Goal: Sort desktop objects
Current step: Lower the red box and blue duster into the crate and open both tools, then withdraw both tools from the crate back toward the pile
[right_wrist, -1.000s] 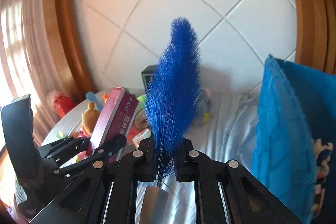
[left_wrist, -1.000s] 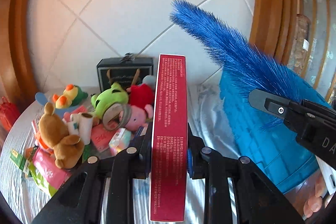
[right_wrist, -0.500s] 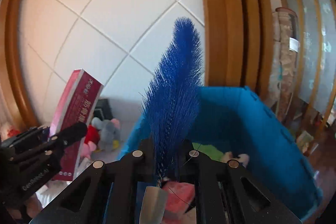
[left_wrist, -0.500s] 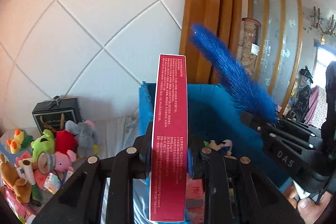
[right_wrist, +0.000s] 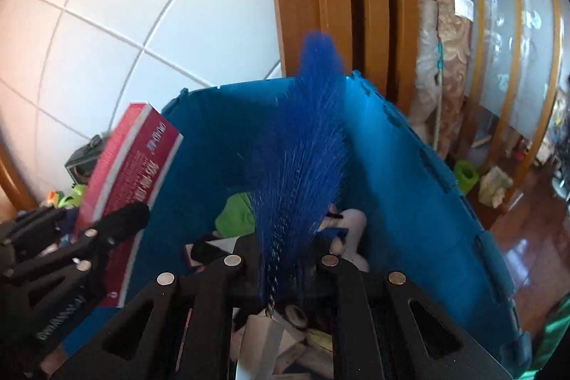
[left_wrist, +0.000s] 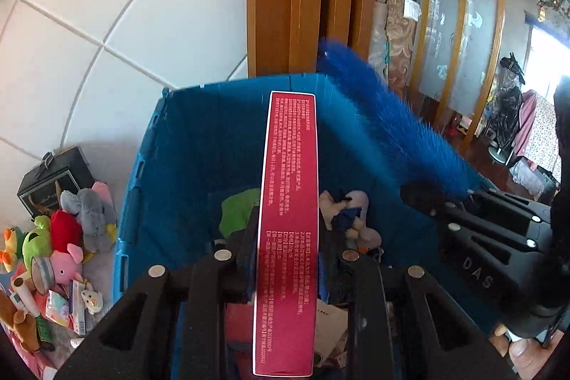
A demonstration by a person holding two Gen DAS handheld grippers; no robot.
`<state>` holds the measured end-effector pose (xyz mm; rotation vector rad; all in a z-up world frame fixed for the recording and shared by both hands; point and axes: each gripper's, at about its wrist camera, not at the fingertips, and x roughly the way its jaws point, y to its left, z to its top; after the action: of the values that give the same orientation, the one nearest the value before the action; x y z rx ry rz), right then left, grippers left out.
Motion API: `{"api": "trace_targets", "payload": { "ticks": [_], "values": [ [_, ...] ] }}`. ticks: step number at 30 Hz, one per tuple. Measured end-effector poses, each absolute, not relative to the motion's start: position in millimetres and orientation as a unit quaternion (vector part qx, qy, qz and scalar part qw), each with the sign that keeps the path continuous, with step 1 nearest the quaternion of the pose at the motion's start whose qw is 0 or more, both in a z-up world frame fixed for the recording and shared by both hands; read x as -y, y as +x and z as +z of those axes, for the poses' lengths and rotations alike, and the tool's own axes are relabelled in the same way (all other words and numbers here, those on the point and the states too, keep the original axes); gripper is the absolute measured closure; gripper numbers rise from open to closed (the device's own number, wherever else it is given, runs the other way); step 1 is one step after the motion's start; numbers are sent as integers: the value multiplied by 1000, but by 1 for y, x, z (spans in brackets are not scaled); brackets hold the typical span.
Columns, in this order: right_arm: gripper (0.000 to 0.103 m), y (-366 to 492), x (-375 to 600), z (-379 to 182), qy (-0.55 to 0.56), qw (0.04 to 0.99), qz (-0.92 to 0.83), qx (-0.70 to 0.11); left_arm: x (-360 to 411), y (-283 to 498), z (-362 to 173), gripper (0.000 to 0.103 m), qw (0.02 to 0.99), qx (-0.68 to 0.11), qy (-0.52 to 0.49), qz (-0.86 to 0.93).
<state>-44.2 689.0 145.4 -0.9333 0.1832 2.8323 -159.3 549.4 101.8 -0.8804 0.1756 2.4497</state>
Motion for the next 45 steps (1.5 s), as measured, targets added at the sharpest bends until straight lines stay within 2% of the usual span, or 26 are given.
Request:
{"api": "trace_targets", "payload": {
  "ticks": [7, 9, 12, 14, 16, 19, 26, 33, 38, 45],
  "values": [
    [85, -58, -697, 132, -352, 78, 930, -77, -546, -174, 90, 78, 247, -47, -375, 892],
    [79, -59, -701, 130, -356, 77, 927, -89, -543, -177, 86, 78, 243, -38, -387, 889],
    [56, -62, -708, 127, -360, 81, 925, -95, -546, -181, 82, 78, 238, -40, -400, 884],
    [25, -65, -712, 127, -357, 89, 925, -92, -548, -180, 82, 77, 234, -45, -402, 884],
    [17, -67, -711, 128, -354, 94, 927, -88, -550, -181, 81, 77, 230, -50, -403, 885],
    [17, -69, -709, 127, -361, 101, 923, -83, -554, -182, 80, 69, 224, -58, -405, 884],
    [15, -71, -708, 127, -365, 117, 920, -79, -552, -179, 81, 66, 211, -62, -397, 891],
    [1, -62, -711, 132, -338, 128, 928, -86, -547, -161, 83, 63, 196, -83, -363, 907],
    [0, -52, -710, 138, -300, 146, 939, -82, -527, -143, 96, 39, 185, -72, -318, 927],
    [0, -35, -697, 146, -229, 184, 955, -51, -477, -121, 113, 37, 158, -31, -262, 951]
  ]
}}
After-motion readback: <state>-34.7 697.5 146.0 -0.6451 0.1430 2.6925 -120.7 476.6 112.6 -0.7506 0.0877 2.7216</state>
